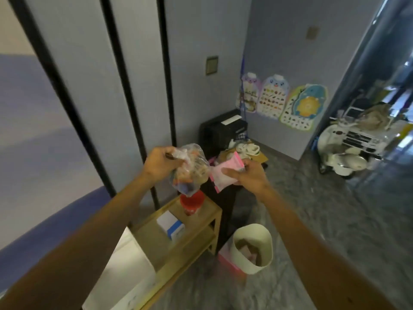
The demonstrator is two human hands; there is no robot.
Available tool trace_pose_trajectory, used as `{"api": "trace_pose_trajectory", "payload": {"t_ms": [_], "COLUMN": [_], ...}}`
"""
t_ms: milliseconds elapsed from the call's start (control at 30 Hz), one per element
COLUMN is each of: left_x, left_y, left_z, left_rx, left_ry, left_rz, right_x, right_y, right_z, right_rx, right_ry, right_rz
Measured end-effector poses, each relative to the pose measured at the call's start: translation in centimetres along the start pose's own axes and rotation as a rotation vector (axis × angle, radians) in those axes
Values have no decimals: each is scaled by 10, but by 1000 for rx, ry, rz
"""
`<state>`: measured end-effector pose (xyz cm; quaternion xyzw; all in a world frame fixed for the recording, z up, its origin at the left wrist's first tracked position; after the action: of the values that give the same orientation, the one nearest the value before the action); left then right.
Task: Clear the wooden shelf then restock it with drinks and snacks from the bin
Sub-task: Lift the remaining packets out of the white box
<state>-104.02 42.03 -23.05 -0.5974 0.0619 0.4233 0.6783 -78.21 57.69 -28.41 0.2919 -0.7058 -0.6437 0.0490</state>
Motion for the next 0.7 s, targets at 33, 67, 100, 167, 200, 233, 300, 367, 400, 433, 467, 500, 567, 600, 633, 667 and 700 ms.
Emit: {"api": "trace_pose_trajectory", "payload": {"t_ms": [33,67,100,167,200,233,300,367,400,433,467,500,567,600,633,667,700], "left_x": [29,57,85,140,163,186,236,281,303,322,340,357,391,408,426,445,464], "left_y": [-10,-18,-27,-45,-52,-60,-68,-66,-60,-53,-46,-36,-13,2,17,33,53], "left_z": [10,19,28,41,46,51,59,62,66,67,69,70,69,68,66,64,61], "left_rx": [27,39,40,46,50,62,87,89,102,105,104,96,54,37,22,6,-5], "left_ry": [46,90,135,215,233,252,296,348,350,353,353,355,365,362,368,379,386], "left_rz": [-12,-22,-40,-59,-61,-62,-48,-58,-70,-84,-93,-92,-98,-90,-89,-93,-91], "right_x": [-26,-51,-74,-116,-131,-146,-175,-195,-203,-208,-212,-214,-208,-204,-198,-190,-182], "right_y": [-15,-30,-45,-75,-88,-102,-130,-161,-176,-193,-207,-221,-258,-280,-303,-327,-352], "right_z": [-2,-6,-9,-14,-16,-16,-13,-5,1,7,15,22,37,45,53,59,66], "right_rx": [28,56,81,130,140,155,178,221,243,277,299,311,342,364,388,408,431], "right_ry": [-46,-93,-139,-231,-258,-285,-327,-351,-363,-377,-392,-400,-406,-414,-424,-430,-446], "right_rz": [29,51,57,68,85,101,141,164,175,187,187,187,186,184,187,184,188]}}
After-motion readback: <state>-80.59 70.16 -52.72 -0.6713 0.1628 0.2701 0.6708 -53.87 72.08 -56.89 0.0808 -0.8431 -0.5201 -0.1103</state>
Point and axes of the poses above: each hand's wrist, its own z-axis towards the middle knuckle, its own x-axis out of the palm, y = z × x, the point moved 7 cm from there along z, towards the middle knuckle, and after that the axes turned 9 degrees about x, right-handed, at the moved point
